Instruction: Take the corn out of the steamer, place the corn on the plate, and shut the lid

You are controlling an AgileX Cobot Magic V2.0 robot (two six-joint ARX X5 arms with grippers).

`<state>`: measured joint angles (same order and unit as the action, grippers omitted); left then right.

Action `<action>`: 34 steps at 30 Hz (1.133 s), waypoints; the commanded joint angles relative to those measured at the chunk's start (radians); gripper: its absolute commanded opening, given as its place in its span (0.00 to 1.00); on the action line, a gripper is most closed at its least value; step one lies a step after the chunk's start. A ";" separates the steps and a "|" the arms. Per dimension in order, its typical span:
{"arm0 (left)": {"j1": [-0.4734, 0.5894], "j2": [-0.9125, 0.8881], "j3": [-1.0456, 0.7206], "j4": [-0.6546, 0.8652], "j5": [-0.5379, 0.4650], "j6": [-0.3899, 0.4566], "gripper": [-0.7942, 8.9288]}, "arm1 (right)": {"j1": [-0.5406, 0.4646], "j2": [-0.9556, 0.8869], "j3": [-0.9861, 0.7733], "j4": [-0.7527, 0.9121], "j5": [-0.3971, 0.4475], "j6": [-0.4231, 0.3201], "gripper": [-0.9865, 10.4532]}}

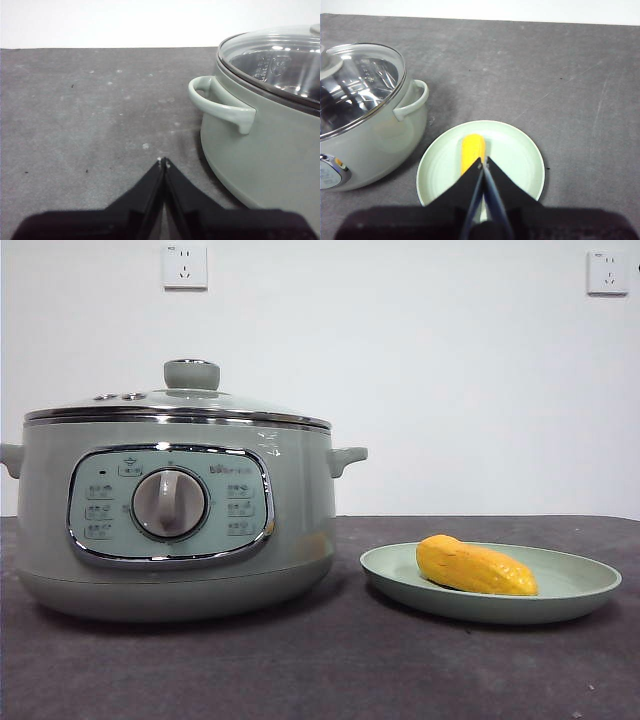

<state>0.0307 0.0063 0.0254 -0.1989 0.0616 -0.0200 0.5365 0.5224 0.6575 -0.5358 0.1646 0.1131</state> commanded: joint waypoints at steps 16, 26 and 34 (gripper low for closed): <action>0.003 -0.003 -0.015 0.003 -0.005 -0.010 0.08 | -0.044 -0.058 -0.033 0.045 -0.013 -0.150 0.09; 0.003 -0.003 -0.015 0.003 -0.006 -0.010 0.08 | -0.355 -0.261 -0.313 0.395 -0.348 -0.213 0.09; 0.003 -0.003 -0.015 0.003 -0.006 -0.010 0.08 | -0.393 -0.403 -0.511 0.411 -0.341 -0.182 0.09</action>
<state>0.0307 0.0063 0.0254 -0.1989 0.0589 -0.0204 0.1448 0.1265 0.1646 -0.1341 -0.1799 -0.0818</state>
